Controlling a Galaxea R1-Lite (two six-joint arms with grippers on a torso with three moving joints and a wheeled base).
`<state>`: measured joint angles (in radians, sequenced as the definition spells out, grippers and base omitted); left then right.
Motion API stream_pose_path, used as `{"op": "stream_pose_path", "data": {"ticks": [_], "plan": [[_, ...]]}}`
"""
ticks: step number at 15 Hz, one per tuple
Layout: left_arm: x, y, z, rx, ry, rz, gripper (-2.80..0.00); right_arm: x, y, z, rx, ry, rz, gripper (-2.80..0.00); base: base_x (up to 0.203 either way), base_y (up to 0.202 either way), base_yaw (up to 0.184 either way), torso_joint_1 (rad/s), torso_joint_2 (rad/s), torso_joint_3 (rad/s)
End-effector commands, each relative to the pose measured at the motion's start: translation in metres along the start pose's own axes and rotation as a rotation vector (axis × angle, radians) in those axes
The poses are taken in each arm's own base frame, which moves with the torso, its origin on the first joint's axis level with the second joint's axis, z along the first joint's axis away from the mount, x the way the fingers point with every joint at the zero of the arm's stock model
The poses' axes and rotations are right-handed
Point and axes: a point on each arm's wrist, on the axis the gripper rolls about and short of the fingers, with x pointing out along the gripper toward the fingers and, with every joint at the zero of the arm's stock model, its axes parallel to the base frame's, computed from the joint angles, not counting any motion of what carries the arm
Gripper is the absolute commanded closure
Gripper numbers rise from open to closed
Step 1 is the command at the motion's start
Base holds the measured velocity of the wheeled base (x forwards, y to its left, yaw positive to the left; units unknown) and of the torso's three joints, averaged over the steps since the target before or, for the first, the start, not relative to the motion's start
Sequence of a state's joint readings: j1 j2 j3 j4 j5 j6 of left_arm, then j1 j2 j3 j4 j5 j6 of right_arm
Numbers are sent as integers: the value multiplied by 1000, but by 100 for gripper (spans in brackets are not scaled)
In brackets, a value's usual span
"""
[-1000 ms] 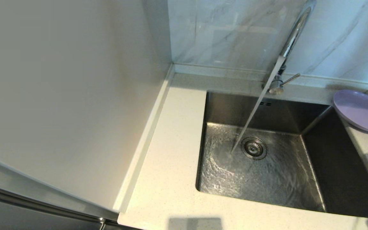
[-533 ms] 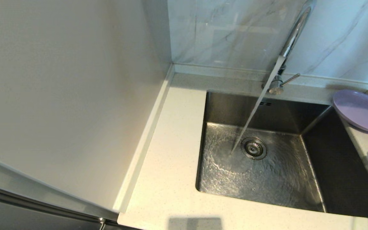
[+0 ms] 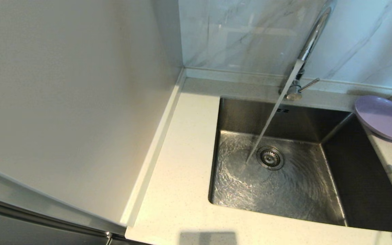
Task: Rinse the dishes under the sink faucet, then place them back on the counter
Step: Place the bowl on the table
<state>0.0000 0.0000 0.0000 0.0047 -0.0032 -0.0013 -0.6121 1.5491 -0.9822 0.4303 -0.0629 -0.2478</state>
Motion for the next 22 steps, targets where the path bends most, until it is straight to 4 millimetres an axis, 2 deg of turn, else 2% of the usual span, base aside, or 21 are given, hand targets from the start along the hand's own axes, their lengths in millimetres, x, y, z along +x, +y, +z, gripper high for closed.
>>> {"op": "stream_pose_path", "data": {"ticks": [1,5,8,9,12,18,22], "plan": [[0,0,0,0,0,0,0,-20,-1,-7,-34,-75,5,-280,0,0,0,0,0,0],[0,0,0,0,0,0,0,-57,-1,-23,-279,-270,31,-280,0,0,0,0,0,0],[0,0,0,0,0,0,0,-79,-5,-17,-374,-340,-15,-280,0,0,0,0,0,0],[0,0,0,0,0,0,0,-82,-5,-18,-374,-313,-4,0,0,0,0,0,0,0],[0,0,0,0,0,0,0,-91,-3,-23,-361,-256,42,0,0,0,0,0,0,0],[0,0,0,0,0,0,0,-109,-1,-18,-449,-361,94,0,0,0,0,0,0,0],[0,0,0,0,0,-1,0,-143,-4,-11,-444,-198,136,0,0,0,0,0,0,0]]}}
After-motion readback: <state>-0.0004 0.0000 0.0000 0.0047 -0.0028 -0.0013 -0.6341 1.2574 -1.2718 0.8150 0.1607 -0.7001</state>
